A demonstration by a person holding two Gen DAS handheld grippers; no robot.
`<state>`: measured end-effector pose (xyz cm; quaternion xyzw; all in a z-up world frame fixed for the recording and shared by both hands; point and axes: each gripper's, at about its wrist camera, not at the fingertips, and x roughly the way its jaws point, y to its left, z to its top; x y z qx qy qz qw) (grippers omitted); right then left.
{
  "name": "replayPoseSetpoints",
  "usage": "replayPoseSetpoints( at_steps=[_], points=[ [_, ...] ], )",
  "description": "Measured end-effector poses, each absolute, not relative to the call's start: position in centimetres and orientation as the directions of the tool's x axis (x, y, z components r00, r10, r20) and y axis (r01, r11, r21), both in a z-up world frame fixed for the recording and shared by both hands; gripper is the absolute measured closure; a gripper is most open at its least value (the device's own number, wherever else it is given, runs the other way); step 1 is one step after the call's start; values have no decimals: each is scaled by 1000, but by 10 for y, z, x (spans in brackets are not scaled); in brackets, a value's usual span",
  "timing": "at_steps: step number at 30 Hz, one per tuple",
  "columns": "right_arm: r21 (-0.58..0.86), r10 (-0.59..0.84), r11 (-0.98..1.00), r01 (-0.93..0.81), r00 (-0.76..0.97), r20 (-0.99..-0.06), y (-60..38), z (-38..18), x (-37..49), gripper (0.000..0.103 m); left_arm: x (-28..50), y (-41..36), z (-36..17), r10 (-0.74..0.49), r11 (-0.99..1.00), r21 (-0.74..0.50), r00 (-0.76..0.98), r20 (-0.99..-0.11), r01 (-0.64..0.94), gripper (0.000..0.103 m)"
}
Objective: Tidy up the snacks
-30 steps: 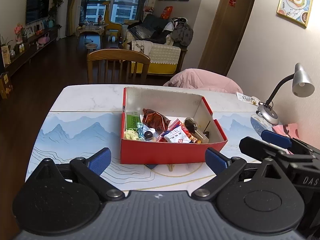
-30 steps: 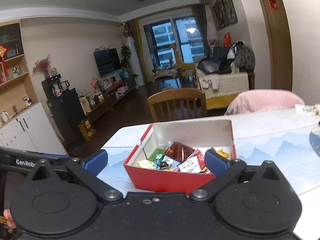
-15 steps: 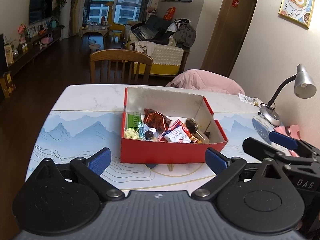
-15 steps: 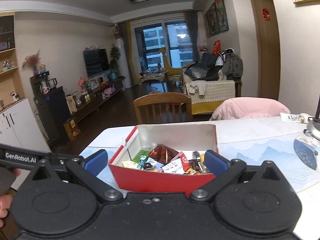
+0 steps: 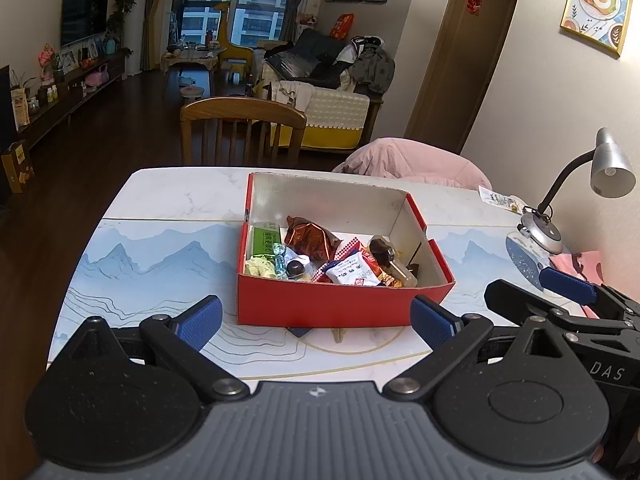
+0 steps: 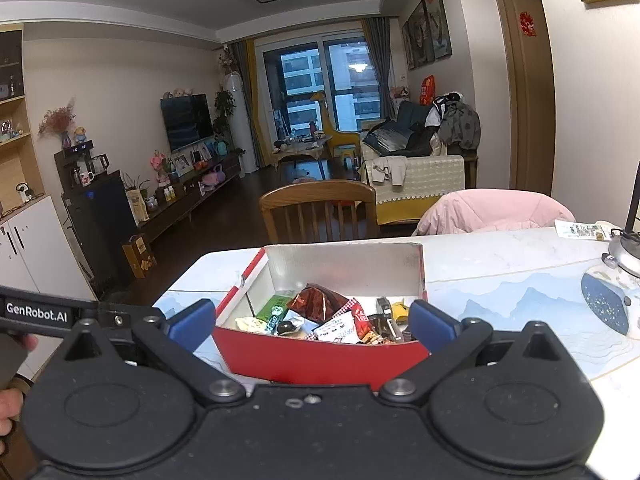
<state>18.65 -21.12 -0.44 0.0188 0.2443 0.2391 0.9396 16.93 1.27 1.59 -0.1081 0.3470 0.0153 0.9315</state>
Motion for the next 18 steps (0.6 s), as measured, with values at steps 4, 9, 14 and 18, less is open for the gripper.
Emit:
replayPoseSetpoints(
  at_steps=[4,9,14,18],
  points=[
    [151,454,887,-437,761,-464,-212,-6,190,0,170,11,16,-48,976,-190,757,-652,-102,2],
    [134,438,893,-430,761,-478,-210,-4,190,0,171,5,18,-33,978,-178,757,-653,-110,2],
    [133,431,897,-422,766,-477,-212,-1,193,0,171,4,18,-26,977,-177,761,-648,-116,2],
    [130,434,895,-426,768,-471,-212,1,195,0,171,3,19,-18,979,-169,767,-642,-118,2]
  ],
)
